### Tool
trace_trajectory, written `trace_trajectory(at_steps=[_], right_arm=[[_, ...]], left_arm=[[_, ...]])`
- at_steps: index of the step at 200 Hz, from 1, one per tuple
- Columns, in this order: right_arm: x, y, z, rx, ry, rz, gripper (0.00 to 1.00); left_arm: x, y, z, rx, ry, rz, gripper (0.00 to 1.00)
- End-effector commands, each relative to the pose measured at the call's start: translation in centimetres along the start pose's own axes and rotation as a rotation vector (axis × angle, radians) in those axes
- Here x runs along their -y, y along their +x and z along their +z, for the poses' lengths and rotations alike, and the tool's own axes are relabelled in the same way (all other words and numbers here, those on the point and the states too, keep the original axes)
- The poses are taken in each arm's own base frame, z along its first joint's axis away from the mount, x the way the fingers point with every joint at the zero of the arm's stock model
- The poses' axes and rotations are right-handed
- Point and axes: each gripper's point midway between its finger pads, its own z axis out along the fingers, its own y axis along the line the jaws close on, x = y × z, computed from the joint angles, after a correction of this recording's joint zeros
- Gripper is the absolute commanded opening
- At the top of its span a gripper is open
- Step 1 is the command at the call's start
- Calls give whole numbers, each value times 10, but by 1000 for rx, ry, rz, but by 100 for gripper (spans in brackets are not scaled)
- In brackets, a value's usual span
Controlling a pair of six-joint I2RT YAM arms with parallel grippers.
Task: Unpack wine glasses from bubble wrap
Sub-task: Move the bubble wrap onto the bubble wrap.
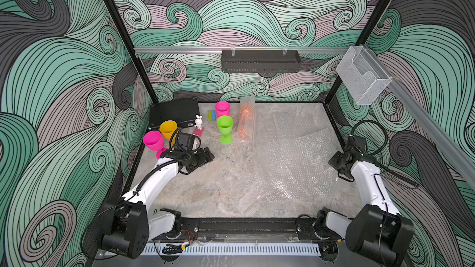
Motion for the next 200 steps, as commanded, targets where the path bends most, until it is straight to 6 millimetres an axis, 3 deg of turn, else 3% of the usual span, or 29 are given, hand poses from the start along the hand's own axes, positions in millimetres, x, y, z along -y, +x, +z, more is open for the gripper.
trace_trajectory(at_steps=[1, 9, 24, 32, 78, 104, 124, 145, 200], right_arm=[[-3, 6, 9, -31, -18, 4, 8], [-5, 8, 10, -39, -29, 1, 13], [-6, 9, 8, -37, -41, 0, 36], [-6, 9, 6, -32, -47, 0, 40], [-12, 2, -16, 23, -90, -13, 44], [-6, -11, -36, 103, -56, -32, 46], [-14, -20, -51, 149, -111, -13, 47], [-46, -20, -58, 129, -264, -20, 46], [-189, 24, -74, -3, -624, -236, 48]], left_arm=[[15, -13, -5, 21, 45, 9, 90], [15, -13, -5, 20, 45, 9, 90], [14, -12, -4, 20, 44, 7, 91], [14, -12, -4, 20, 44, 7, 90], [18, -16, -3, 18, 52, 14, 90], [20, -17, -3, 16, 53, 19, 90], [21, -19, -2, 14, 55, 22, 90], [24, -21, -3, 15, 63, 28, 90], [32, -21, -5, 19, 108, 48, 90]])
